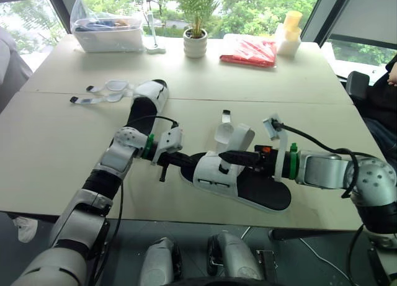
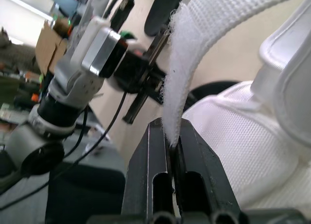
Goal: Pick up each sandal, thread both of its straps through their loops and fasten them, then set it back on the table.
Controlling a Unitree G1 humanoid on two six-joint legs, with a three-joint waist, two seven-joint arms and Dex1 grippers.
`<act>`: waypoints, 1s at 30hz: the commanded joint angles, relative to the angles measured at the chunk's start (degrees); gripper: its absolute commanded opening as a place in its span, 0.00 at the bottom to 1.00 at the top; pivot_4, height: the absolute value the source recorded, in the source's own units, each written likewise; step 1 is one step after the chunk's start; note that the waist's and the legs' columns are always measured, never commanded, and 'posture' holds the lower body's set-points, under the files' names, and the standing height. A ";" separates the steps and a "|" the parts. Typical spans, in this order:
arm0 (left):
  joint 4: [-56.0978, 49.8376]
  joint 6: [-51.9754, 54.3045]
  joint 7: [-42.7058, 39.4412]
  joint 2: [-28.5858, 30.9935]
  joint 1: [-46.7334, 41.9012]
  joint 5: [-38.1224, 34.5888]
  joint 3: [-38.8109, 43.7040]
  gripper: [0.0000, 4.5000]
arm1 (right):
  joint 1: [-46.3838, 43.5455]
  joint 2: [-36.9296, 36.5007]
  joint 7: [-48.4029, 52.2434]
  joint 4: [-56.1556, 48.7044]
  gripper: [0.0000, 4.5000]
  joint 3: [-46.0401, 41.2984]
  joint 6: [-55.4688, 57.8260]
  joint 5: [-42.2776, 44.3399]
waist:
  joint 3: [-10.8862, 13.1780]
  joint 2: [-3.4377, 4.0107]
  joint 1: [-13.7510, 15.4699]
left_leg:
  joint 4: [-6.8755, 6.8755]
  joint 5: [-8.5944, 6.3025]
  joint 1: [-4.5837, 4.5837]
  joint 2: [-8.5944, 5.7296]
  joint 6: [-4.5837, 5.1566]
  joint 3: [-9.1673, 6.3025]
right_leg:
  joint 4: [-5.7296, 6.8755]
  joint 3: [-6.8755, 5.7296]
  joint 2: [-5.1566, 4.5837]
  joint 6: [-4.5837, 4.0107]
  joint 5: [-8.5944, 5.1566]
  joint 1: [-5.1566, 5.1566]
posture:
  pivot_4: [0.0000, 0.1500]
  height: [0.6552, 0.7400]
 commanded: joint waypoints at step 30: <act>-2.18 1.27 1.21 0.87 1.33 0.78 -0.32 0.00 | 0.91 1.57 -1.02 2.71 0.02 2.65 5.48 4.16 | 0.00 0.00 -0.04 | -0.01 0.00 -0.05 0.00 0.00 -0.02 | 0.00 -0.01 -0.01 0.00 0.00 -0.04 | 1.00 0.86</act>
